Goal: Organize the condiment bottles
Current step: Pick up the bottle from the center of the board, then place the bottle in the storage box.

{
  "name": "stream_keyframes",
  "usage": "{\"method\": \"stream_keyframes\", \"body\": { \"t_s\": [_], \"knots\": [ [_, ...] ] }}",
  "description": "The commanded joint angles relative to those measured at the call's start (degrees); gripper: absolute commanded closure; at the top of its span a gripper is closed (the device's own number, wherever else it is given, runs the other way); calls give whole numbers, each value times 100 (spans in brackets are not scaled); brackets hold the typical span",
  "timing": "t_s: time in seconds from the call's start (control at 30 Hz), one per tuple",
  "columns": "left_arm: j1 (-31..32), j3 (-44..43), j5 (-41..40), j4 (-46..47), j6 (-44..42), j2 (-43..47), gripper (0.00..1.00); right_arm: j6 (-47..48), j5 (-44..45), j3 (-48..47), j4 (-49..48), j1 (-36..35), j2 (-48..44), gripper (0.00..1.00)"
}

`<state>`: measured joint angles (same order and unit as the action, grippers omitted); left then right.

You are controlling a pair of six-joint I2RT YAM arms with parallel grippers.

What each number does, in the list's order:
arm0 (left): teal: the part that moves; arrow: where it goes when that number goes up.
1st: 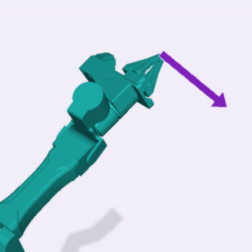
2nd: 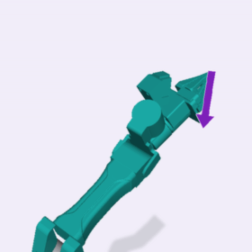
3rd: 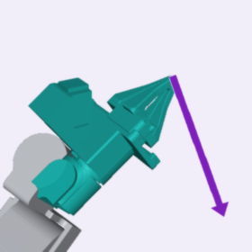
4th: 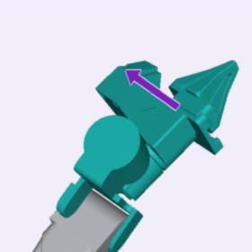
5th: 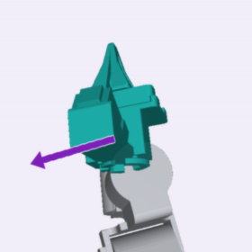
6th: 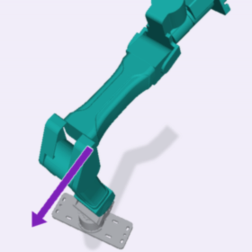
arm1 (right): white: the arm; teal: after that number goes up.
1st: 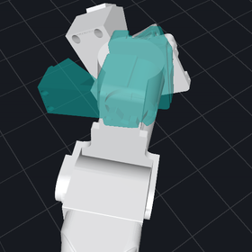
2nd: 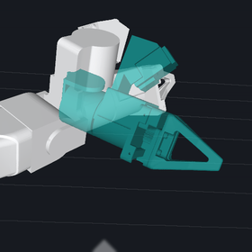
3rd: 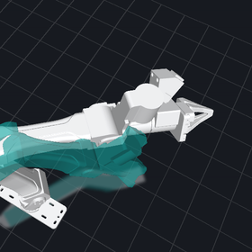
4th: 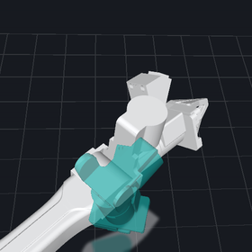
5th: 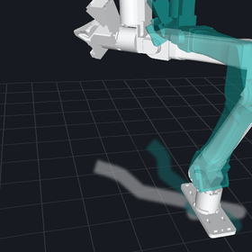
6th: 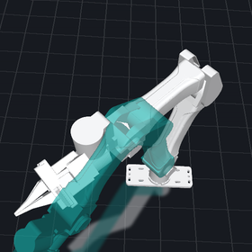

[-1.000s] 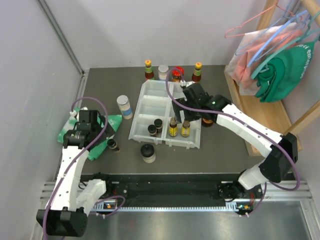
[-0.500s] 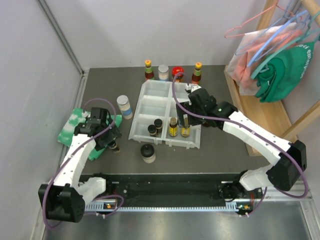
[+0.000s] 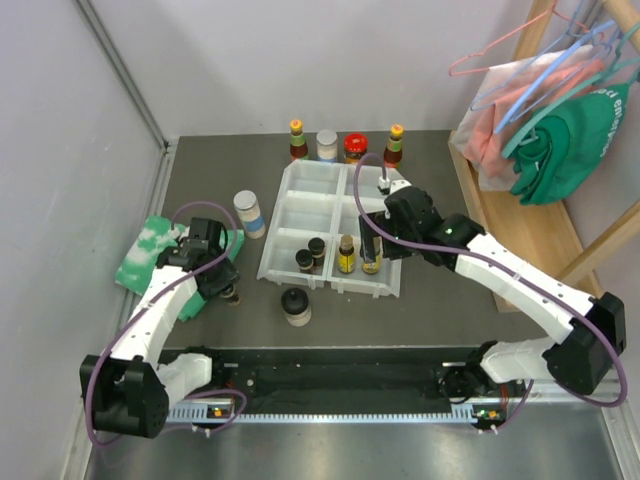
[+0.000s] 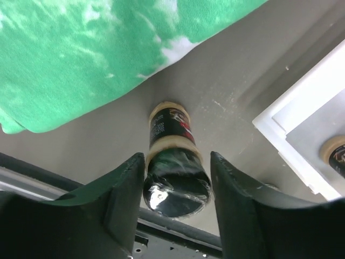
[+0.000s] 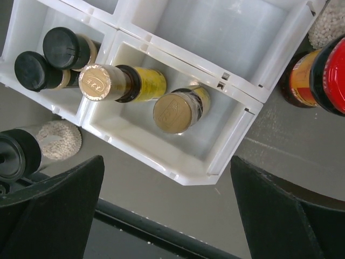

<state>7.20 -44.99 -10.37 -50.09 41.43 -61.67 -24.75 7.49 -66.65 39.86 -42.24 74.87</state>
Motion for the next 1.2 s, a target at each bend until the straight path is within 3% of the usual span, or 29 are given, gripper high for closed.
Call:
{"method": "stream_keyframes", "body": {
  "t_s": [0.0,0.07,0.27,0.63,1.17],
  "knots": [
    [18,-1,-202,210,58,23,50,-109,69,178,-197,-4,-420,1],
    [27,-1,-220,184,76,93,56,-118,95,240,-198,-12,-526,1],
    [27,-115,-255,175,58,199,99,-100,218,135,-110,-4,-535,1],
    [27,-737,-448,-343,-266,577,100,-258,710,-331,22,-4,-456,2],
    [27,-2338,624,-924,-1531,419,100,-531,904,-252,303,-12,-710,2]
  ]
}}
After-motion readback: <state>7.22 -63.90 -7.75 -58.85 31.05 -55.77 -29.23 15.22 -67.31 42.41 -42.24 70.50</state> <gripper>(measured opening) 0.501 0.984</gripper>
